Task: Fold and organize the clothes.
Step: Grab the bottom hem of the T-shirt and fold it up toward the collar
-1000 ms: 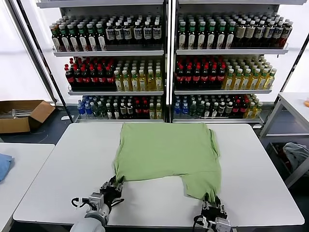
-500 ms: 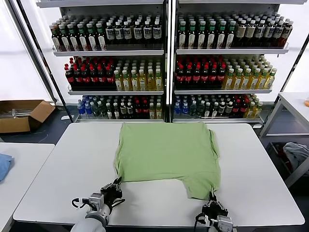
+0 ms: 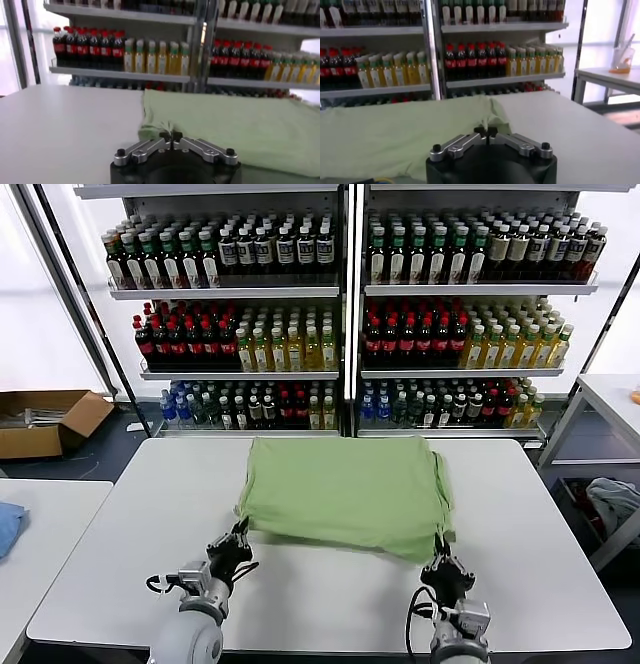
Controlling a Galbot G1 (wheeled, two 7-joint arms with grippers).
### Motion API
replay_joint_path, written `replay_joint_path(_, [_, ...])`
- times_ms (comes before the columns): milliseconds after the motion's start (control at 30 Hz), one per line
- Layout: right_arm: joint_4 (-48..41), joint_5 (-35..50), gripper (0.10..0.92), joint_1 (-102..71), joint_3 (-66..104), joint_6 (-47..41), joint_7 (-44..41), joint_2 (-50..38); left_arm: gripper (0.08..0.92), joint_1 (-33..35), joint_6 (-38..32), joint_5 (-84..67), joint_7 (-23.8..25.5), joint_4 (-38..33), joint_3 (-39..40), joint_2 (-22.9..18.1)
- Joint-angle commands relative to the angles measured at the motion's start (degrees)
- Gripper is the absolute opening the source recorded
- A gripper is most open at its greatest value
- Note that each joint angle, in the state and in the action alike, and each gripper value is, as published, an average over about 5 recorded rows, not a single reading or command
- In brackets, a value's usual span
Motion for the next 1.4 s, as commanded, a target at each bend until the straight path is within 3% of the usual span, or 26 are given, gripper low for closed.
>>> replay_joint_path(33, [-11.8, 0.8, 0.108, 16.8, 0.1, 1.3, -1.6, -1.3, 0.084, -16.9, -5.0, -7.3, -1.8, 15.0, 1.4, 0.0])
replay_joint_path(400, [-28.4, 3.1, 0.108, 28.5, -4.6, -0.2, -5.5, -1.5, 0.084, -23.1, -3.2, -8.6, -2.7, 25.2, 2.7, -0.2])
replay_joint_path(633, [-33.4, 4.0, 0.117, 31.4, -6.3, -4.9, -8.3, -0.9, 0.084, -24.4, 0.0, -9.4, -2.3, 26.0, 3.6, 0.0])
replay_joint_path(833, [-34.5, 5.5, 0.286, 31.4, -5.7, -8.6, -7.9, 1.9, 0.157, -23.7, 1.7, -9.1, -2.6, 24.4, 3.4, -0.1])
replay_joint_path(1100, [-30.8, 20.1, 0.519, 30.5, -2.7, -6.6, 1.1, 7.4, 0.39, -20.9, 4.1, -8.6, -5.4, 19.7, 2.1, 0.3])
replay_joint_path(1400, [-20.2, 19.8, 0.759, 24.2, -0.8, -1.6, 4.5, 8.3, 0.65, -14.6, 7.0, -5.6, -6.0, 12.0, 1.8, 0.9])
